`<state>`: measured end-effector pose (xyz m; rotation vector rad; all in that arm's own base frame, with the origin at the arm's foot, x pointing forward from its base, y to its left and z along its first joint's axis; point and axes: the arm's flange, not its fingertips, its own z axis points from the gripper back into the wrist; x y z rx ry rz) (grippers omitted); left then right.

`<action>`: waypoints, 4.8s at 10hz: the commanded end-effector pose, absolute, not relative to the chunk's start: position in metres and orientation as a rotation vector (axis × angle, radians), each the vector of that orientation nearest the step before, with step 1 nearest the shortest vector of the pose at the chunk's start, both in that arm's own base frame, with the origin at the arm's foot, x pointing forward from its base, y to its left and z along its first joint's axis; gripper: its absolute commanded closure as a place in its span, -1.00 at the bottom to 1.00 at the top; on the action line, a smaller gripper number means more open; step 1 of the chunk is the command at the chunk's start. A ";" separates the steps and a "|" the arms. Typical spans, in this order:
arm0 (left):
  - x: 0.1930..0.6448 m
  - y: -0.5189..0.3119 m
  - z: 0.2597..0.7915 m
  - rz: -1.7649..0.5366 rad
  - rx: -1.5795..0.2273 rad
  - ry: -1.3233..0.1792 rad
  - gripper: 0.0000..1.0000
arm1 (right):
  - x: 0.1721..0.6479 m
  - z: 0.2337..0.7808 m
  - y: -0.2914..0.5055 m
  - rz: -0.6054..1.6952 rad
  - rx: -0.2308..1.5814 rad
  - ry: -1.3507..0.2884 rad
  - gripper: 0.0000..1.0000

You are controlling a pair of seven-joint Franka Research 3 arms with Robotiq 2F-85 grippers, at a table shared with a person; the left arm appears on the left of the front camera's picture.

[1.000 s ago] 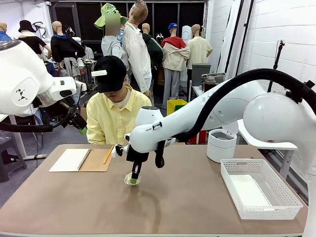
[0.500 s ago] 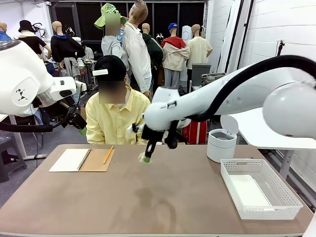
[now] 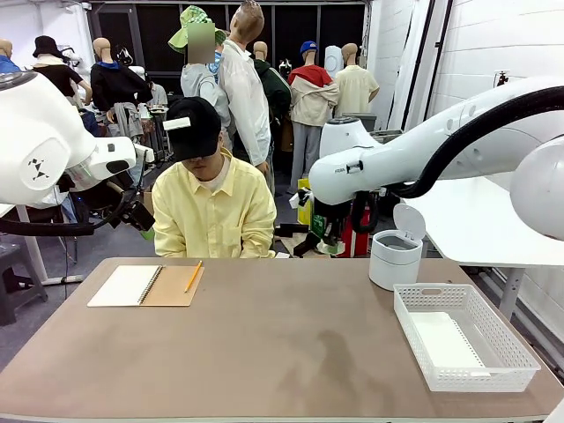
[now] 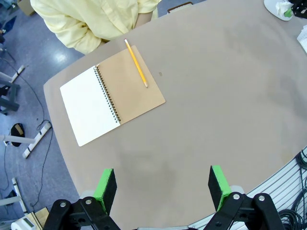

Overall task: Sort the paper based on its condition.
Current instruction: If a person hands you a paper, place it in the Organizing basket , and if it's crumpled, put it in the Trash can.

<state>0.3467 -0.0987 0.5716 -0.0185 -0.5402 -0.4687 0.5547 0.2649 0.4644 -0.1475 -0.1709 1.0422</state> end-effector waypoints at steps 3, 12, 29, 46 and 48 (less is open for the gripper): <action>0.347 -0.097 0.572 -0.470 -0.015 -0.541 -1.00 | 0.556 0.463 0.262 1.014 -0.172 -0.170 0.70; 0.347 -0.097 0.572 -0.470 -0.015 -0.541 -1.00 | 0.579 0.485 0.217 0.787 -0.427 -0.243 0.70; 0.347 -0.097 0.572 -0.470 -0.015 -0.541 -1.00 | 0.639 0.432 0.123 0.576 -0.501 -0.287 0.70; 0.347 -0.097 0.572 -0.470 -0.015 -0.541 -1.00 | 0.642 0.450 0.120 0.546 -0.466 -0.276 -1.00; 0.347 -0.097 0.572 -0.470 -0.015 -0.541 -1.00 | 0.642 0.450 0.120 0.546 -0.466 -0.276 -1.00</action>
